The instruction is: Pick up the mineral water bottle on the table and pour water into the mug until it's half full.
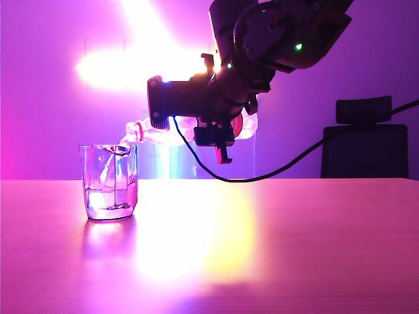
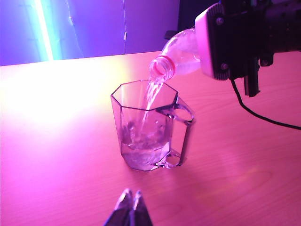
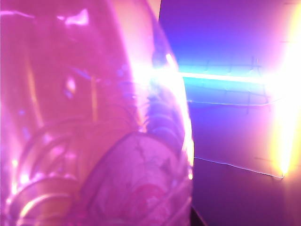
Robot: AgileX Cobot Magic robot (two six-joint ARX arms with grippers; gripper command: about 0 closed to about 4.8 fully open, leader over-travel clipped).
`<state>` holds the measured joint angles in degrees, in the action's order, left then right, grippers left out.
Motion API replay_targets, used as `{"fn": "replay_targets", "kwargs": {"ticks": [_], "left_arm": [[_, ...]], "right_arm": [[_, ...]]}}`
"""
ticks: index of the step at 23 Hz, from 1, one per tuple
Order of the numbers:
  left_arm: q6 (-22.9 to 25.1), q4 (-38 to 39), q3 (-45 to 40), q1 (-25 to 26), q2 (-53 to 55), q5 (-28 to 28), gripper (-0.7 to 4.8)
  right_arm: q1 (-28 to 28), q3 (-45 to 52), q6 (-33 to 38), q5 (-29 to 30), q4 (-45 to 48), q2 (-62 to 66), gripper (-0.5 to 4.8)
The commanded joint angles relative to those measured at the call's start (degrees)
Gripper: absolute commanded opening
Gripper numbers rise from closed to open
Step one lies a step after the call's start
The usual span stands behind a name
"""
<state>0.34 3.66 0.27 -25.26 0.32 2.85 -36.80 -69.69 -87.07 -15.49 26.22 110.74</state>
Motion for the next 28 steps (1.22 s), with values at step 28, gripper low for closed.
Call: {"fn": "replay_targets", "kwargs": {"ticks": [28], "left_arm": [[-0.2,-0.7,0.2,-0.1,0.0,-0.1,-0.02]], "right_arm": [[0.2,0.2,53.2,7.0,-10.8,-10.1,1.97]]}}
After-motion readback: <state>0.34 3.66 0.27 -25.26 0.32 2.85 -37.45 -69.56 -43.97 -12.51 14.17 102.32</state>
